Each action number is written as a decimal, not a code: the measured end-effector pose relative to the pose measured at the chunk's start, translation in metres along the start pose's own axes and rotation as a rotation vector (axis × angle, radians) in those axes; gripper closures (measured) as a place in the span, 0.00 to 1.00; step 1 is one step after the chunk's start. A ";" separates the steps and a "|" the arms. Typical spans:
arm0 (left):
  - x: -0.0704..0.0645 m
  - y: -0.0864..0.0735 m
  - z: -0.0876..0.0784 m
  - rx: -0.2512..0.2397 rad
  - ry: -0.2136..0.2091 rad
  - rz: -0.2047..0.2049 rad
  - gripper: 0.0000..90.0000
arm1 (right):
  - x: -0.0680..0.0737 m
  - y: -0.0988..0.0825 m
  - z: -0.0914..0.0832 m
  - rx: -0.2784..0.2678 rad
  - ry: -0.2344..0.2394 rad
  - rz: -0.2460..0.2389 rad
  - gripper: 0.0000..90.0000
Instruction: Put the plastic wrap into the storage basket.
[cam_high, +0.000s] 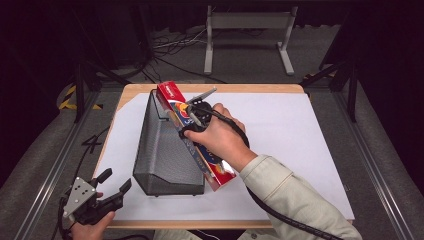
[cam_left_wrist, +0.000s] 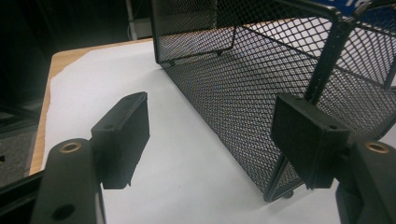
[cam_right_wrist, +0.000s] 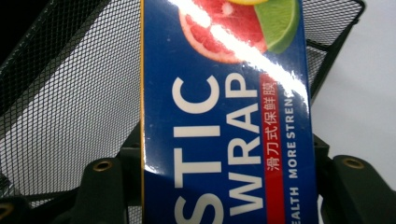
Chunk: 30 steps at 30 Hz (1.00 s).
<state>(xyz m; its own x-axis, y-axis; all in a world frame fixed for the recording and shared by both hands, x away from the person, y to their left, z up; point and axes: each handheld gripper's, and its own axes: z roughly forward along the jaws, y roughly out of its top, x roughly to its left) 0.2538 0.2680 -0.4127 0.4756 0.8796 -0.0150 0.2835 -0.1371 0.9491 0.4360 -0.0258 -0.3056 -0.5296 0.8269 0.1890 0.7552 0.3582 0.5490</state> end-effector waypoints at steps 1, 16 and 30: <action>0.000 0.000 0.000 0.000 -0.001 0.005 0.32 | 0.002 0.000 0.003 0.007 -0.002 0.006 0.45; -0.003 0.001 0.002 0.003 -0.019 0.033 0.31 | 0.015 0.005 0.027 0.081 -0.021 0.083 0.44; -0.003 0.001 0.004 0.004 -0.023 0.029 0.31 | 0.020 0.008 0.046 0.135 -0.052 0.078 0.44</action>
<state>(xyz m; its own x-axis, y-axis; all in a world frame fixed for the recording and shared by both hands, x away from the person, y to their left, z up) 0.2558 0.2629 -0.4130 0.5022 0.8647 0.0050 0.2730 -0.1640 0.9479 0.4496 0.0132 -0.3347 -0.4491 0.8747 0.1822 0.8403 0.3442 0.4189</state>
